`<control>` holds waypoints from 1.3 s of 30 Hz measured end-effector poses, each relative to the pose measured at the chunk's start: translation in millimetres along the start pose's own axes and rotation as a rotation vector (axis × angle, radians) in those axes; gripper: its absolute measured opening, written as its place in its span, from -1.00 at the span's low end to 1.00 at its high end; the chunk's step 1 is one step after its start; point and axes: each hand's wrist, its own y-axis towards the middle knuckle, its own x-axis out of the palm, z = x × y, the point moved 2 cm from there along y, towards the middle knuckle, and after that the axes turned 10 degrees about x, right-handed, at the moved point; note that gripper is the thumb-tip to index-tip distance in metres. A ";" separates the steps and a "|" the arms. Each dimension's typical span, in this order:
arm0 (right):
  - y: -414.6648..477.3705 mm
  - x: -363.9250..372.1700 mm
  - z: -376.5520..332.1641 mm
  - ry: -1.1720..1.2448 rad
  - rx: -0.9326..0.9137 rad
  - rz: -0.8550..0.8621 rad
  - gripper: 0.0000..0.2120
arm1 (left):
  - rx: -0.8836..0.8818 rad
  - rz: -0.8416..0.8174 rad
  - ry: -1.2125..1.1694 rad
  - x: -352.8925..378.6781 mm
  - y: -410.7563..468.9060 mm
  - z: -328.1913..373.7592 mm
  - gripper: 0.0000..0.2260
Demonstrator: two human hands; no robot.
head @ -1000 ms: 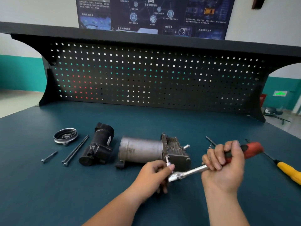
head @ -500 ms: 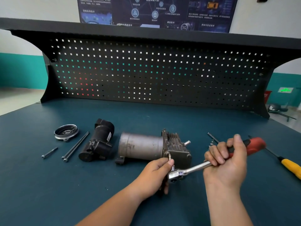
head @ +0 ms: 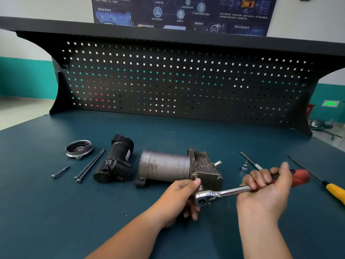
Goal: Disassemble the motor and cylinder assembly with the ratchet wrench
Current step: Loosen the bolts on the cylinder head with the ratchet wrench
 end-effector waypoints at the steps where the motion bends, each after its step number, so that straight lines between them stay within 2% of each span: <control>1: 0.0 0.1 0.2 0.002 -0.004 0.005 -0.69 | -0.031 -0.018 -0.030 -0.6 0.0 0.6 -0.69; 5: -5.2 3.4 2.9 -0.060 -0.088 -0.050 -0.66 | -0.118 -0.088 -0.096 -2.9 -0.3 3.9 -0.66; 9: -16.9 8.9 9.2 -0.180 -0.232 -0.146 -0.51 | -0.207 -0.166 -0.096 -0.8 -4.3 6.2 -0.62; 13: -25.7 16.7 15.1 -0.251 -0.307 -0.208 -0.70 | -0.276 -0.196 -0.133 0.9 -8.6 7.7 -0.62; 16: -28.9 30.5 17.3 -0.330 -0.296 -0.267 -0.81 | -0.292 -0.170 -0.135 0.9 -8.6 7.1 -0.52; 21: -20.2 60.7 18.2 -0.526 -0.198 -0.328 -0.74 | -0.284 -0.153 -0.256 2.3 -9.7 7.2 -0.48; 25: -14.0 70.9 18.2 -0.665 -0.123 -0.397 -0.72 | -0.263 -0.179 -0.364 12.3 -10.1 7.6 -0.57; 31: -36.7 85.5 50.5 -1.056 -0.323 -0.512 -0.78 | -0.273 -0.153 -0.340 11.5 -9.8 8.8 -0.39; 34: -38.4 85.1 52.2 -0.990 -0.344 -0.451 -0.78 | -0.272 -0.100 -0.277 8.2 -9.5 9.4 -0.39; 39: -29.4 57.0 31.7 -0.579 -0.254 -0.317 -0.78 | -0.272 -0.051 -0.242 9.5 -8.5 3.6 -0.51</control>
